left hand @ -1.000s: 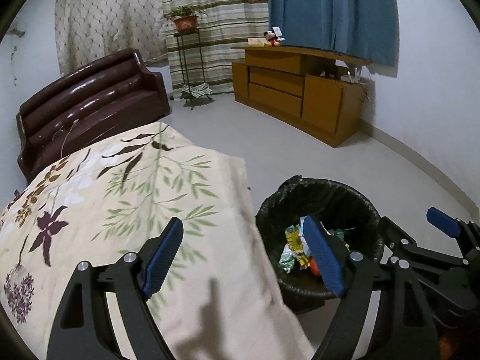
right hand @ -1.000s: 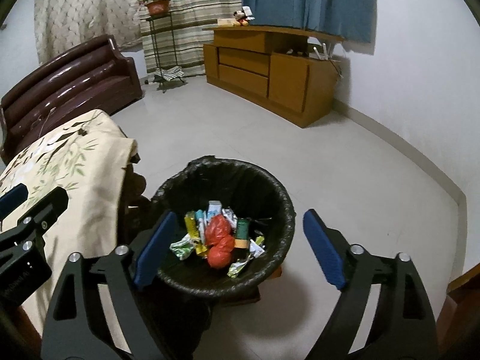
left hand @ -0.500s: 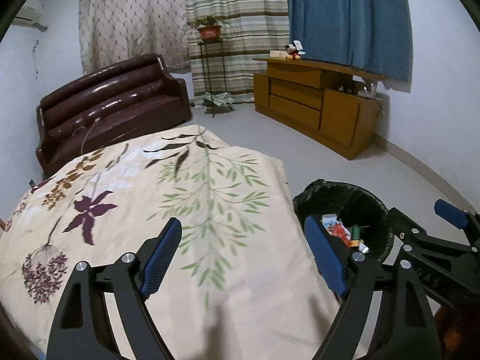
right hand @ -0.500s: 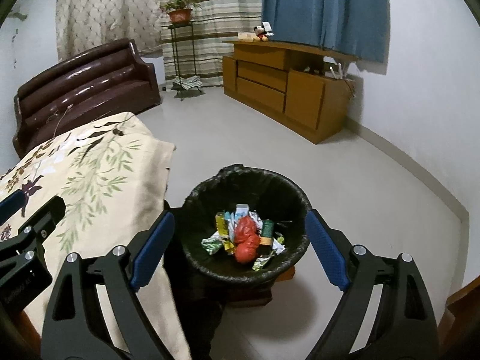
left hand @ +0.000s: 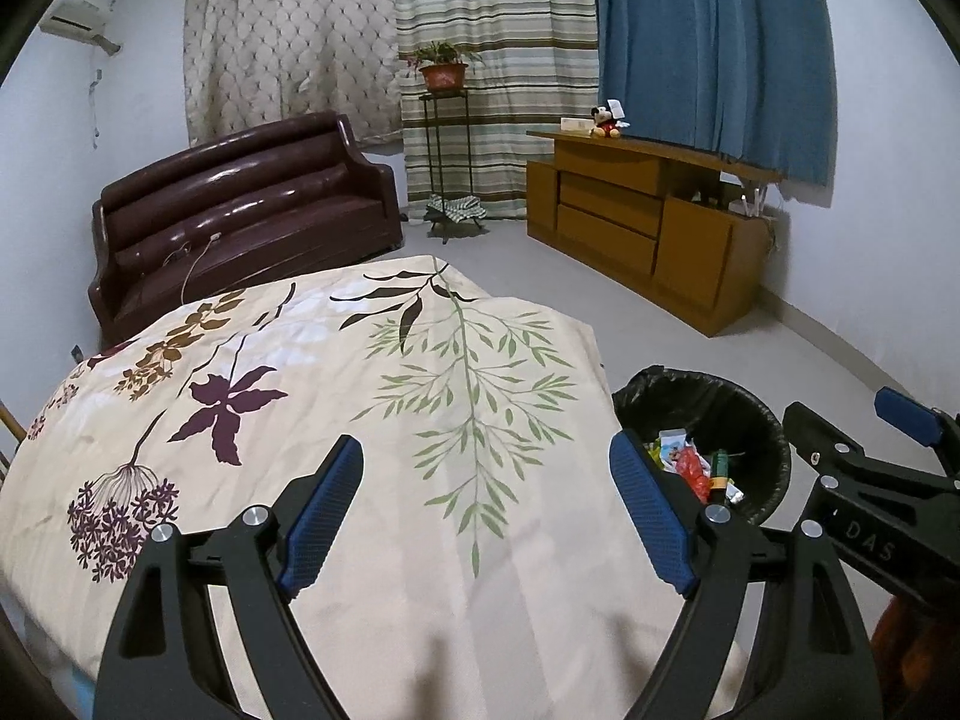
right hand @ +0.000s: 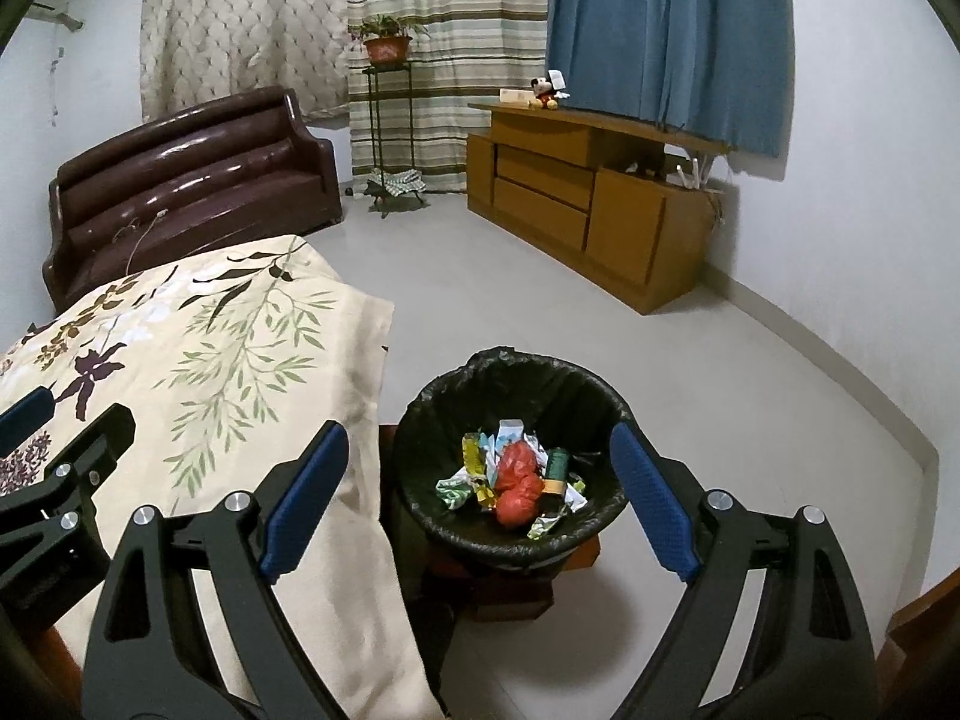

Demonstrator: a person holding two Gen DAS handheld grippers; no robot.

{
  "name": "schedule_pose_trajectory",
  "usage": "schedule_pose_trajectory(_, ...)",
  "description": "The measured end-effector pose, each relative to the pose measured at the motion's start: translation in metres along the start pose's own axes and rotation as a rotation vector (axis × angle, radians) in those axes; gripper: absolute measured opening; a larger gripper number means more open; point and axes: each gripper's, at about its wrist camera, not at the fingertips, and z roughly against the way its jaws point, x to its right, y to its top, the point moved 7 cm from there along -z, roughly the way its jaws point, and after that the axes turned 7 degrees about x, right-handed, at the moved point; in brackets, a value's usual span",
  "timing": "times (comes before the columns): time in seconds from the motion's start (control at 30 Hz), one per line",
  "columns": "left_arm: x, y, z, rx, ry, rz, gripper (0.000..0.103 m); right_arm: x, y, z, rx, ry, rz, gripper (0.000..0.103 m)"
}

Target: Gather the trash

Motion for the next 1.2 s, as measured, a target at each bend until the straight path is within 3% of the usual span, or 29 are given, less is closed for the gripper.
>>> schedule_pose_trajectory(1.2,0.0003,-0.0010,0.0055,0.004,-0.011,0.010,0.082,-0.0059,-0.0011,0.0081,0.008,-0.005,0.010,0.087)
